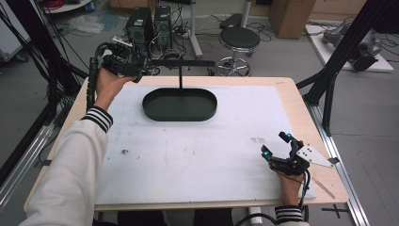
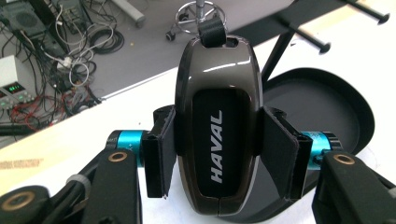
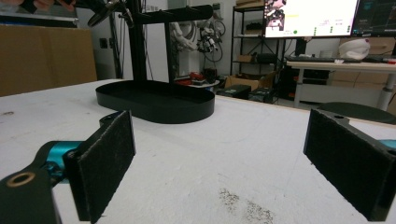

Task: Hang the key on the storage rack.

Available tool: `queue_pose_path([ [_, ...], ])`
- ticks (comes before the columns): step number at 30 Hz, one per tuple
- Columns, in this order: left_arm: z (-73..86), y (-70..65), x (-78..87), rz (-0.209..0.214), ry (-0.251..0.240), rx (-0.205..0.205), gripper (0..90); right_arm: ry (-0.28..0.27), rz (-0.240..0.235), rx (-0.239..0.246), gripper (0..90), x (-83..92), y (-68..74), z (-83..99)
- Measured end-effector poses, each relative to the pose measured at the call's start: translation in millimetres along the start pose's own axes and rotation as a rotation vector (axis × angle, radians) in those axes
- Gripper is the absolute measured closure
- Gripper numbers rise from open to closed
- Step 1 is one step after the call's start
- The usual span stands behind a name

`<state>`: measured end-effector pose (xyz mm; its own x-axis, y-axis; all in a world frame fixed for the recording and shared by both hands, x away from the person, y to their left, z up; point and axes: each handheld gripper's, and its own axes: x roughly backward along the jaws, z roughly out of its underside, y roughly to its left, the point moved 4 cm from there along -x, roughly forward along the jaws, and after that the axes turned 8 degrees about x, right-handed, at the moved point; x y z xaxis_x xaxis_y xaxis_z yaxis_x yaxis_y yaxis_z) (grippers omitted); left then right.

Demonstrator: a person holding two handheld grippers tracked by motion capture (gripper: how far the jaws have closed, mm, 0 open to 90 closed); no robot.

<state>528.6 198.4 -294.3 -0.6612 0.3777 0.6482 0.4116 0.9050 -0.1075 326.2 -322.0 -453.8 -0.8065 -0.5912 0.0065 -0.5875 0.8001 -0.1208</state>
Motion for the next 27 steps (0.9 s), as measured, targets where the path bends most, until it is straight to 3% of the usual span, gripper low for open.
queue_pose_path([
  [10, 34.3, 10.6, -18.5, -0.022, 0.059, 0.005, 48.5, 0.000, -0.002, -0.001, 8.1, -0.1, 0.5, -0.1],
  [18, 42.9, 9.2, -37.4, -0.046, 0.095, -0.011, 48.5, 0.002, -0.001, -0.002, 8.1, 0.1, 0.2, 0.0],
  [23, 47.7, 11.5, -41.0, -0.034, 0.072, -0.003, 48.4, 0.001, -0.001, -0.004, 8.1, 0.1, 0.3, -0.1],
  [27, 50.5, 13.0, -40.5, -0.018, 0.042, -0.024, 48.3, 0.001, -0.001, -0.001, 8.0, 0.1, 0.3, 0.0],
])
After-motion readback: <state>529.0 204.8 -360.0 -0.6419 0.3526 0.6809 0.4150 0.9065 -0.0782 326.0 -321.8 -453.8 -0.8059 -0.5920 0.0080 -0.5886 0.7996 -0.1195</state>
